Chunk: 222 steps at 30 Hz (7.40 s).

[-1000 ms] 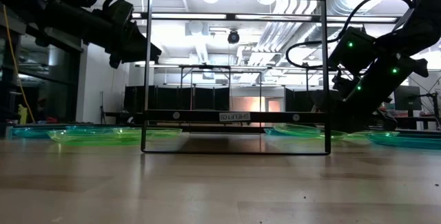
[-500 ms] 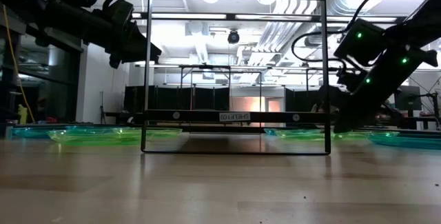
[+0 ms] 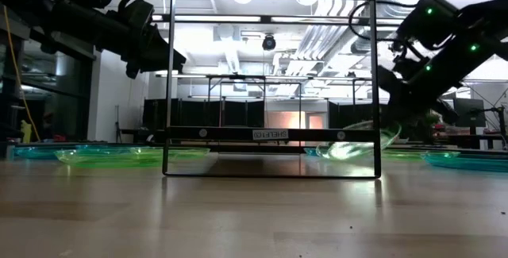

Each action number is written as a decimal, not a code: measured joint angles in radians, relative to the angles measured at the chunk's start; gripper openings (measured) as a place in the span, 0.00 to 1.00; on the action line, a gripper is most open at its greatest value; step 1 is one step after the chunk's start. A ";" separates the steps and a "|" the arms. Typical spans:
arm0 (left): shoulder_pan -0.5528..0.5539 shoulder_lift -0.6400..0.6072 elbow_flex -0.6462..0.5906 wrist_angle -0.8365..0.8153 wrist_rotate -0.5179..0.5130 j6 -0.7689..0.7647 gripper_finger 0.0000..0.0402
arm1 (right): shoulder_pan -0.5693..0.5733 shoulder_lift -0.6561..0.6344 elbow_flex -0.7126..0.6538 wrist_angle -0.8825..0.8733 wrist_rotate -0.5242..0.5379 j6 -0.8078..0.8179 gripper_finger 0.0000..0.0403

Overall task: Place and stack plates onto a shelf
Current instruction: Put the middle green plate on the shelf, then put the top left blue plate on the shelf

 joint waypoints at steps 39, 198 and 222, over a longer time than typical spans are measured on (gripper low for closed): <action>0.000 0.000 0.000 0.098 0.000 0.000 0.29 | -0.072 0.635 0.251 0.755 -0.102 -0.135 0.00; 0.212 0.490 0.272 -0.758 -0.361 -0.122 0.29 | -0.046 0.221 0.249 0.357 -0.302 -0.506 0.00; 0.234 0.606 0.258 -0.732 -0.409 -0.094 0.29 | -0.046 0.275 0.250 0.370 -0.298 -0.492 0.00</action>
